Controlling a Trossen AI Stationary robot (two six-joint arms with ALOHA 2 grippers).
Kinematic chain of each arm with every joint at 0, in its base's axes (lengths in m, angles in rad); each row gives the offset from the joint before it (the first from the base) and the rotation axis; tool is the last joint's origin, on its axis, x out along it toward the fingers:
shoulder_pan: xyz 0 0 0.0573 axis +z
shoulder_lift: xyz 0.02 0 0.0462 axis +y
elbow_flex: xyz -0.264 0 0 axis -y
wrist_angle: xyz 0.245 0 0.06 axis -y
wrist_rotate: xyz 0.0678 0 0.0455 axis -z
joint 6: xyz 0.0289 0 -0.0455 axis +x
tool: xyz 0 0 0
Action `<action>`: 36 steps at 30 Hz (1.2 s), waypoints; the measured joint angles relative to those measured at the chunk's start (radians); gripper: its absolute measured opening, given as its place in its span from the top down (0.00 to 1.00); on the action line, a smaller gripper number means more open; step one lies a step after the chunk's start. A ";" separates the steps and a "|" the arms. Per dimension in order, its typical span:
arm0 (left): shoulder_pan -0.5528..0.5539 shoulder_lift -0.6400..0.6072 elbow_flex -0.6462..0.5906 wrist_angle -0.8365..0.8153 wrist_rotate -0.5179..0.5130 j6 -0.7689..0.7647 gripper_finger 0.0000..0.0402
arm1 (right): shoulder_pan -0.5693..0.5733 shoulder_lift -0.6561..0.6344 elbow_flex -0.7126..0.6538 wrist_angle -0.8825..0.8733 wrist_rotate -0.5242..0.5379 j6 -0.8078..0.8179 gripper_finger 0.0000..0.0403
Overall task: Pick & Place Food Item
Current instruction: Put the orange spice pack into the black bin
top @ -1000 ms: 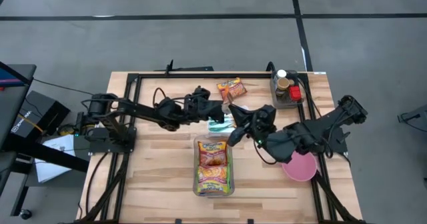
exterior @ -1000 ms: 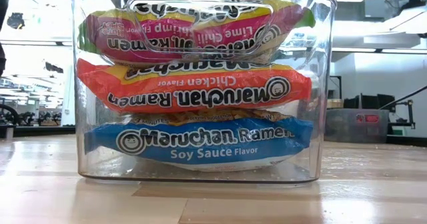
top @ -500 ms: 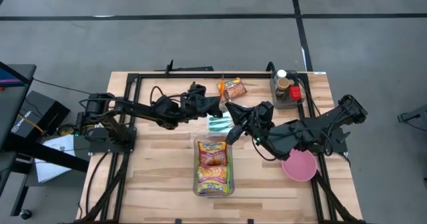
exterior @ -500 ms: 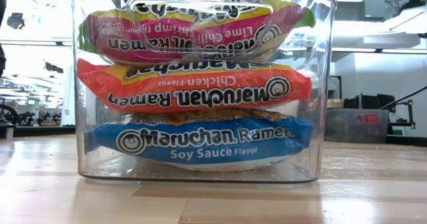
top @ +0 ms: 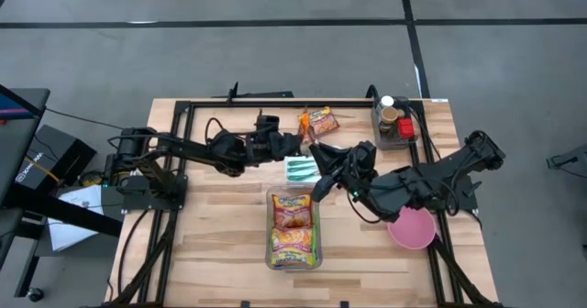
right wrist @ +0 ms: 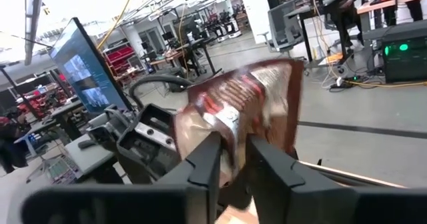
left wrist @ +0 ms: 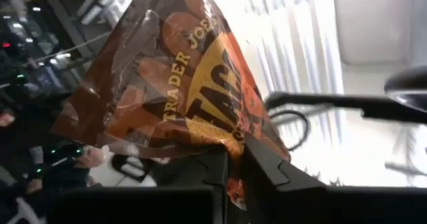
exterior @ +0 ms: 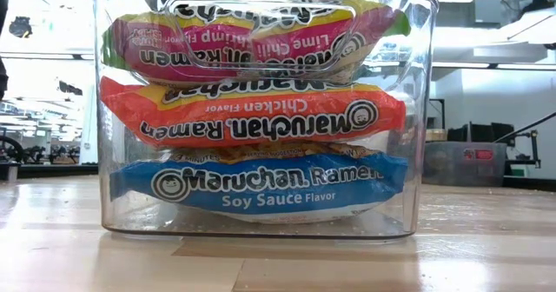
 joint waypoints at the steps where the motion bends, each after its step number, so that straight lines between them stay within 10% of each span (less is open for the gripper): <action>1: 0.004 -0.007 0.000 -0.003 0.019 0.015 0.97 | 0.005 0.000 0.000 0.000 0.000 0.001 0.82; 10: 0.088 -0.150 0.001 -0.141 0.175 0.270 0.97 | 0.042 -0.002 0.000 -0.117 -0.034 0.119 0.62; 17: 0.138 -0.395 0.001 -0.897 0.214 0.789 0.97 | 0.067 -0.002 -0.002 -0.435 -0.275 0.441 0.44; 25: 0.056 -0.563 0.001 -1.596 0.046 1.195 0.98 | 0.061 -0.071 0.000 -0.521 -0.453 0.436 0.39; 36: -0.180 -0.510 0.002 -1.722 -0.463 1.344 0.98 | -0.210 -0.145 0.000 -0.551 -0.826 0.201 0.39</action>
